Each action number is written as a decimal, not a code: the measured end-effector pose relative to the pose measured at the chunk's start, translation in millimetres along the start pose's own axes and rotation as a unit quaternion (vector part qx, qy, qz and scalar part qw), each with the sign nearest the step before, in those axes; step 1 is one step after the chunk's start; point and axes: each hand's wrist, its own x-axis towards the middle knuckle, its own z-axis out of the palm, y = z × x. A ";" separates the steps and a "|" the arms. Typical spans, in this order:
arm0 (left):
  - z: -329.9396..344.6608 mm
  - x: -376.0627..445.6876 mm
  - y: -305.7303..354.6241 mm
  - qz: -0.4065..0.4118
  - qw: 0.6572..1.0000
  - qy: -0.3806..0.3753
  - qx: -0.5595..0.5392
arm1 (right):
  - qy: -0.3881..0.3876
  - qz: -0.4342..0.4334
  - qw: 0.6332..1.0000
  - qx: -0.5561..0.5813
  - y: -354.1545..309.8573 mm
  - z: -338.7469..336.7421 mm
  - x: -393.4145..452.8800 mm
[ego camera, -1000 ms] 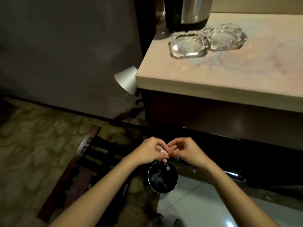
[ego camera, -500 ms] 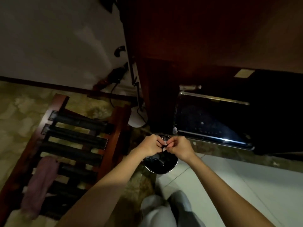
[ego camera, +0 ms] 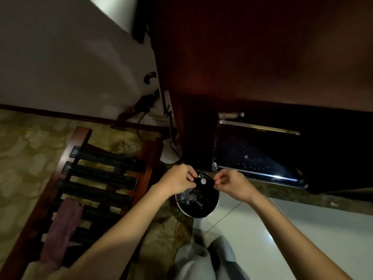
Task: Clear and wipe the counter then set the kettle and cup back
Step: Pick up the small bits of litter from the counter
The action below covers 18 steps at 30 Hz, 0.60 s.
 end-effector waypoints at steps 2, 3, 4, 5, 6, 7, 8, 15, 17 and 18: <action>-28.4 -35.3 31.7 0.022 0.999 0.010 0.032 | 0.002 -0.025 0.999 -0.036 -37.3 -26.4 -33.1; -40.7 -51.8 46.9 0.032 0.998 0.013 0.050 | 0.001 -0.037 0.998 -0.059 -55.4 -38.1 -49.3; -56.1 -70.9 64.3 0.044 0.996 0.016 0.073 | -0.001 -0.051 0.995 -0.086 -76.0 -51.8 -67.8; -71.5 -91.0 82.1 0.052 0.994 0.015 0.099 | -0.005 -0.064 0.991 -0.113 -97.0 -65.0 -86.5; -83.4 -107.9 96.4 0.058 0.990 0.013 0.125 | -0.009 -0.076 0.988 -0.136 -113.8 -75.2 -102.7; -99.0 -126.9 114.4 0.065 0.987 0.016 0.147 | -0.009 -0.091 0.984 -0.155 -134.1 -89.5 -121.5; -110.7 -142.4 127.4 0.070 0.984 0.018 0.165 | -0.013 -0.102 0.980 -0.172 -149.9 -99.4 -136.5; -198.3 -250.6 233.9 0.146 0.958 0.116 0.220 | 0.054 -0.174 0.945 -0.272 -248.9 -196.1 -257.2; -211.2 -273.4 253.8 0.158 0.949 0.142 0.233 | 0.090 -0.187 0.933 -0.295 -265.2 -216.9 -283.2; -215.2 -282.4 260.6 0.160 0.946 0.150 0.238 | 0.101 -0.193 0.929 -0.300 -271.5 -224.3 -292.1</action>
